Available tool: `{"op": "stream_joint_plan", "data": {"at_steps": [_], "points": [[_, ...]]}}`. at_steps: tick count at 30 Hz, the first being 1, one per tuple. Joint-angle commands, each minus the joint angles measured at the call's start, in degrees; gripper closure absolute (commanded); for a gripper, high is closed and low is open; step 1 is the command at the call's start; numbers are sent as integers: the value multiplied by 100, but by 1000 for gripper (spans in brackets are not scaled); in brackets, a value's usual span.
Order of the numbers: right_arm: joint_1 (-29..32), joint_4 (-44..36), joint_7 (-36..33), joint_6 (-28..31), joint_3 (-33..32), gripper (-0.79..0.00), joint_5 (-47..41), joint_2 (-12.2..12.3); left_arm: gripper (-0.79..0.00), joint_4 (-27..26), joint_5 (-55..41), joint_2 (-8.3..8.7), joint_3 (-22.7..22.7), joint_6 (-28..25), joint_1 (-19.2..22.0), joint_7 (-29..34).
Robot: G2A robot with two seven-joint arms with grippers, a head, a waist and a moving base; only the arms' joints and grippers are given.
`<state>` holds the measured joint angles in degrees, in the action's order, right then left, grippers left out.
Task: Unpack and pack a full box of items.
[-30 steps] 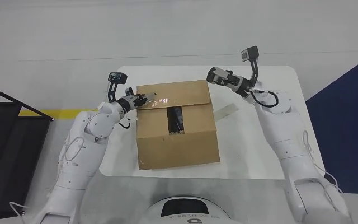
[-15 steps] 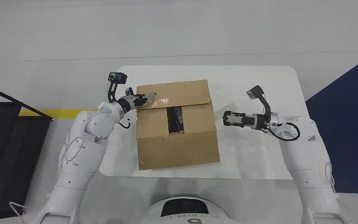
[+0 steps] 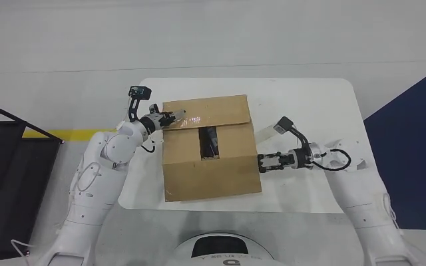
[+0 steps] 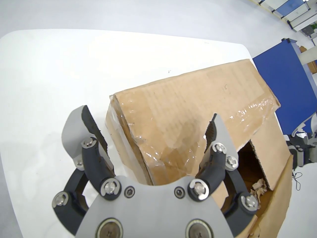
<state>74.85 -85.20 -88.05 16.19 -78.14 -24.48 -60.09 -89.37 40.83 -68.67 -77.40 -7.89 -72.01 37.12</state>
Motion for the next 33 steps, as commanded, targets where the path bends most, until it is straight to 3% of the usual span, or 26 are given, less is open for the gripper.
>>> {"op": "stream_joint_plan", "data": {"at_steps": [1, 7, 11, 15, 20, 24, 33], "points": [[-101, 151, 5, 10, 168, -785, -330, 58, -785, 0, 0, 0, 0, 0, 0, 0], [-325, 368, 5, 9, 526, -785, -1173, 298, -785, 0, 0, 0, 0, 0, 0, 0], [-542, 852, 5, 9, 613, -785, -708, 420, -785, 0, 0, 0, 0, 0, 0, 0], [-772, 1121, 5, 9, 1101, -785, -392, 412, -785, 0, 0, 0, 0, 0, 0, 0], [-953, 1042, 5, 9, 1614, -785, -579, 427, -785, 0, 0, 0, 0, 0, 0, 0], [-972, 699, 5, 10, 1944, -785, -1111, 523, -785, 0, 0, 0, 0, 0, 0, 0], [-852, 84, 5, 10, 2115, -785, -2948, 1047, -785, 0, 0, 0, 0, 0, 0, 0]]}}
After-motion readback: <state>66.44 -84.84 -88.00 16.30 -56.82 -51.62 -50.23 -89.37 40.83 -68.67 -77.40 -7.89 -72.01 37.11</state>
